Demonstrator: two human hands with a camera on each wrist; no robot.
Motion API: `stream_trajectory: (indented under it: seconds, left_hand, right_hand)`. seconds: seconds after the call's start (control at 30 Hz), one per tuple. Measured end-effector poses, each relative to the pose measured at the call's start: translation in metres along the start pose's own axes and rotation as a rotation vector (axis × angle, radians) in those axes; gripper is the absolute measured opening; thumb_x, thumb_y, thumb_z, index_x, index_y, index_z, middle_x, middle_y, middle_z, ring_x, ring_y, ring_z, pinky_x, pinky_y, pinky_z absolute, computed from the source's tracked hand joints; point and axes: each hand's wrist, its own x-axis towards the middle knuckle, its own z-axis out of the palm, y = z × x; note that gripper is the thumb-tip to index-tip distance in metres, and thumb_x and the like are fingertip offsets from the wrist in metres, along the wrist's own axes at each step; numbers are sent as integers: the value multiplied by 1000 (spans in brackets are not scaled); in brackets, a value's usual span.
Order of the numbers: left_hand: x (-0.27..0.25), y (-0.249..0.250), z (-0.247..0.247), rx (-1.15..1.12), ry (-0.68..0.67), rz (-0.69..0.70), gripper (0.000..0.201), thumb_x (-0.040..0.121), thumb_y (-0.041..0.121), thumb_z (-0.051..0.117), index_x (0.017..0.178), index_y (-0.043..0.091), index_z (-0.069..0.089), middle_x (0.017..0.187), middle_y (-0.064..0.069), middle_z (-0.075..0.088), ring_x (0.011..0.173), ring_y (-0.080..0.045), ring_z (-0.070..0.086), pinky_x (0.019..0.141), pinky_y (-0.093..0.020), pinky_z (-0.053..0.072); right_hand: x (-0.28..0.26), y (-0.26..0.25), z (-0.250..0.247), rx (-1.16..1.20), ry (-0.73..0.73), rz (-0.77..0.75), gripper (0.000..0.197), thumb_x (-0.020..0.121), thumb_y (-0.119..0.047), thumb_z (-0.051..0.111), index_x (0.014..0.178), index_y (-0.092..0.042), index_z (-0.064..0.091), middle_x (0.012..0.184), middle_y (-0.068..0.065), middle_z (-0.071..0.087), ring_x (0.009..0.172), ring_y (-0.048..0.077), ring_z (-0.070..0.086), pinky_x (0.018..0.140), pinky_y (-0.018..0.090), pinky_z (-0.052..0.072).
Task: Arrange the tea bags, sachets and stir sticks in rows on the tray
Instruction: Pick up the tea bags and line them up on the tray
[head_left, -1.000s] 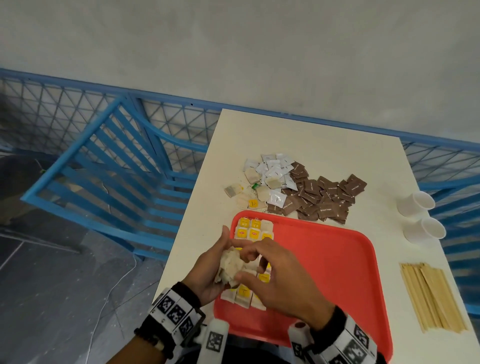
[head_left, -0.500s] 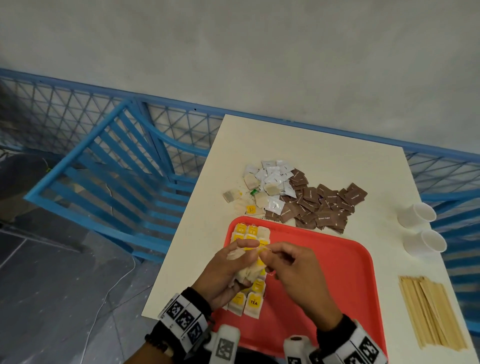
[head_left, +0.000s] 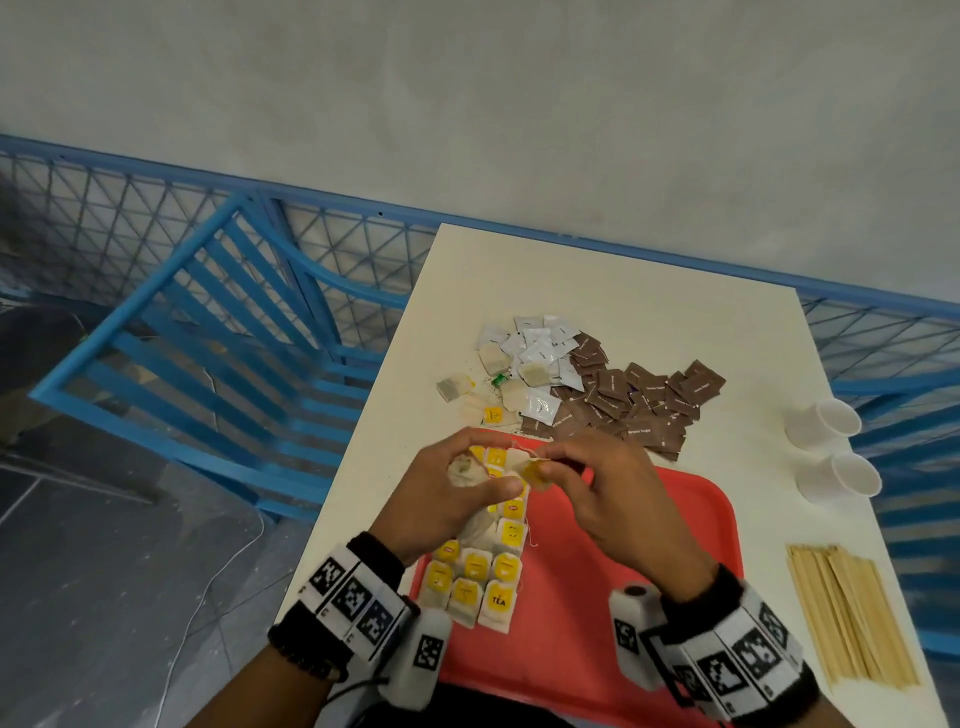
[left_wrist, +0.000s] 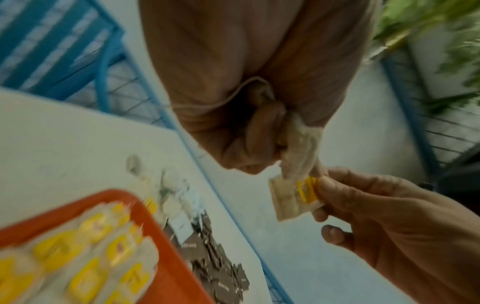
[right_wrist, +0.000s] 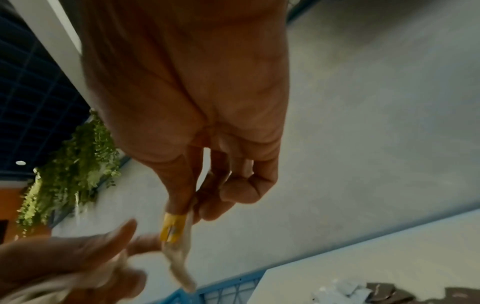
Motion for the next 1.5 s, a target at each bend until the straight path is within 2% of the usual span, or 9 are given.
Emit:
stream_trajectory:
  seconds: [0.07, 0.2, 0.33, 0.53, 0.77, 0.9, 1.17, 1.43, 1.5]
  left_hand:
    - [3, 3, -4, 91, -80, 64, 34, 78, 30, 83, 109, 20, 73, 106, 2, 74, 103, -13, 69, 95, -35, 53]
    - [-6, -12, -17, 141, -62, 38, 19, 84, 35, 78, 88, 17, 75, 84, -13, 71, 75, -13, 60, 78, -38, 49]
    - [-27, -40, -29, 236, -106, -71, 18, 80, 45, 78, 74, 28, 72, 69, 8, 67, 65, -5, 57, 67, -30, 46]
    - [-61, -94, -65, 389, -38, -207, 6, 84, 32, 78, 79, 28, 77, 81, 19, 74, 79, 2, 66, 79, -27, 47]
    - [-80, -108, -94, 420, 49, -306, 6, 85, 30, 77, 80, 26, 75, 85, 26, 71, 81, 8, 63, 75, -18, 44]
    - [-81, -107, -98, 405, 71, -309, 5, 84, 28, 78, 80, 26, 75, 85, 26, 71, 80, 9, 63, 74, -17, 43]
    - [-79, -106, -100, 381, 92, -338, 7, 83, 33, 78, 79, 29, 75, 85, 21, 73, 81, 2, 66, 83, -25, 51]
    - [-74, -86, -84, -120, 131, -456, 47, 95, 50, 56, 98, 4, 68, 45, -7, 38, 41, -20, 37, 44, -23, 28]
    - [-71, -83, -82, -232, 151, -497, 55, 93, 55, 54, 102, 2, 67, 48, -9, 34, 44, -19, 36, 45, -23, 30]
  right_hand:
    - [4, -5, 4, 53, -27, -5, 9, 88, -17, 71, 95, -22, 75, 76, -19, 63, 73, 0, 58, 63, 8, 38]
    - [5, -15, 19, 171, -50, 76, 4, 87, -17, 74, 90, -18, 74, 70, -16, 64, 67, -1, 59, 60, 6, 38]
    - [-2, -15, 48, 167, -146, 97, 2, 86, -18, 74, 85, -18, 73, 72, -12, 65, 69, 7, 59, 61, 12, 40]
    - [-17, 2, 96, 88, -336, 221, 8, 88, -21, 70, 80, -20, 70, 72, -10, 65, 68, 5, 59, 64, 21, 45]
    - [-32, 1, 152, 61, -839, 213, 7, 85, -12, 72, 90, -13, 77, 87, -3, 74, 71, 1, 63, 66, 13, 49]
    - [-29, 5, 180, -32, -780, 324, 14, 82, -9, 65, 86, -18, 75, 96, 4, 73, 91, 21, 66, 81, 35, 56]
    - [-29, 4, 194, -146, -695, 409, 10, 85, -21, 59, 80, -26, 52, 102, 3, 60, 97, 25, 56, 72, 32, 44]
    - [-42, -4, 179, -133, -828, 311, 12, 81, -22, 50, 77, -18, 61, 91, 5, 68, 84, 25, 64, 73, 37, 56]
    - [-49, -7, 180, -108, -865, 271, 42, 72, -41, 37, 82, -11, 65, 91, 8, 68, 84, 28, 64, 75, 37, 56]
